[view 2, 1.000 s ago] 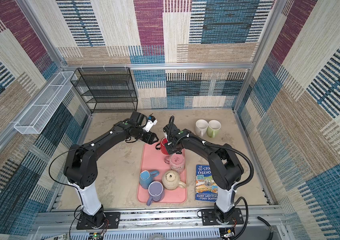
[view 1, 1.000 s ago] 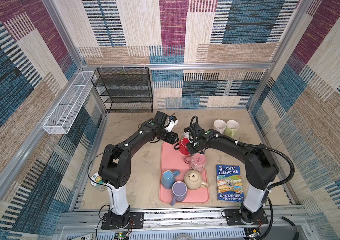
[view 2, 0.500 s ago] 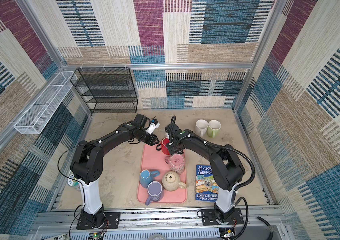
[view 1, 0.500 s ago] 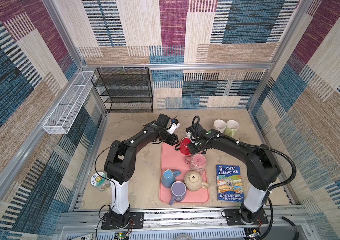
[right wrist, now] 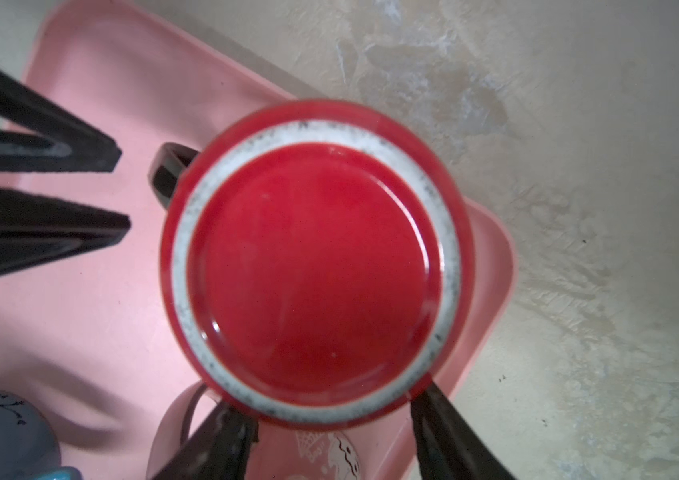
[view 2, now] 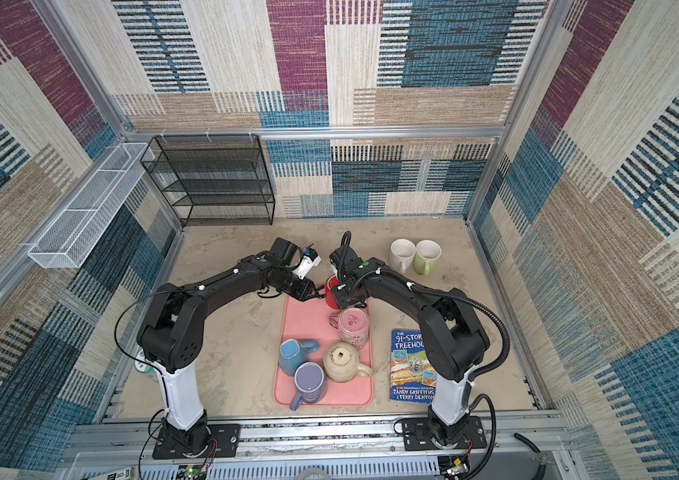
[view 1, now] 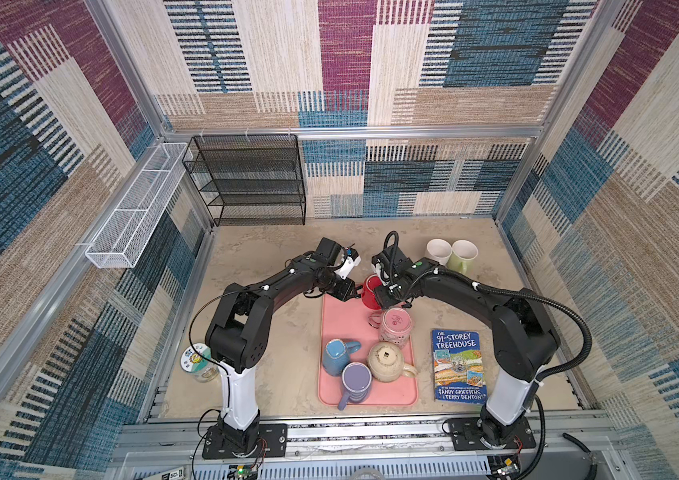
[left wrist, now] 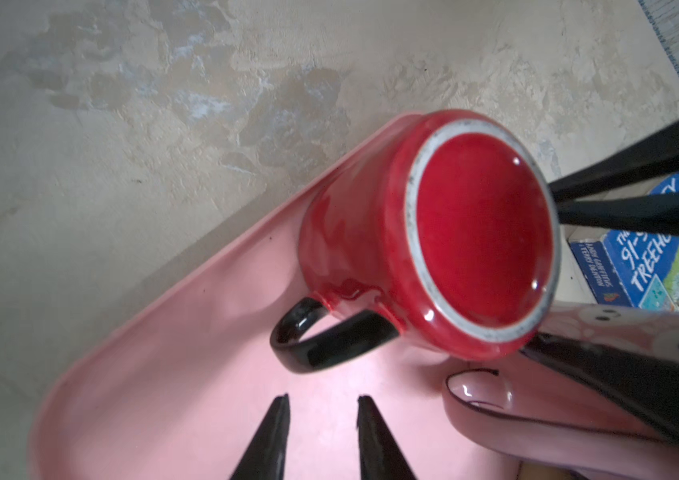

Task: Turn the mug right side up
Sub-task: 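Move the left gripper to the red mug's side and close on it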

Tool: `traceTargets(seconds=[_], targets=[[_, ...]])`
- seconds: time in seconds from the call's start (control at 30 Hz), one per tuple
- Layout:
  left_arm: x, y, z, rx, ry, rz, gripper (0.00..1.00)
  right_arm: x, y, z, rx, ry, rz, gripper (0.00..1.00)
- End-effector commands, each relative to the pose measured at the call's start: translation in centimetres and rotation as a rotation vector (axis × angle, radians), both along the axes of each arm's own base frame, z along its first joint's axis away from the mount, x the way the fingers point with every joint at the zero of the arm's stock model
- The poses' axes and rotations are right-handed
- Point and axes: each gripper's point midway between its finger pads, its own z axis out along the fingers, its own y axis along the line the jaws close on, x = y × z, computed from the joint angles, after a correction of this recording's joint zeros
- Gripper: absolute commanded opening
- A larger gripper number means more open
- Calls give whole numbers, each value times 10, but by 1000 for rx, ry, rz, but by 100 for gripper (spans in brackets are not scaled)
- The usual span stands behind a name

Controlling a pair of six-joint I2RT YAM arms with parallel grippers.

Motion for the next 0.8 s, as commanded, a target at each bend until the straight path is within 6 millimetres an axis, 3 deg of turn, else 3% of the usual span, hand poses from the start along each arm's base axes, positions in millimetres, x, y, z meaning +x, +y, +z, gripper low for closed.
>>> traceTargets(seconds=[0.0,0.2,0.4,0.53,0.77], targets=[[0,-4,10,-16,-43,-5,33,14,4,8,20,-52,-17,61],[2,-1,14,21,-73,11,32,14,4,8,28,-52,-21,61],[28,11,26,64,-114,106,33,9,2,9,38,-50,-24,62],[45,4,32,38,-121,129,33,6,0,9,39,-52,-26,67],[51,-10,5,46,-21,105,33,3,-1,10,42,-47,-29,74]])
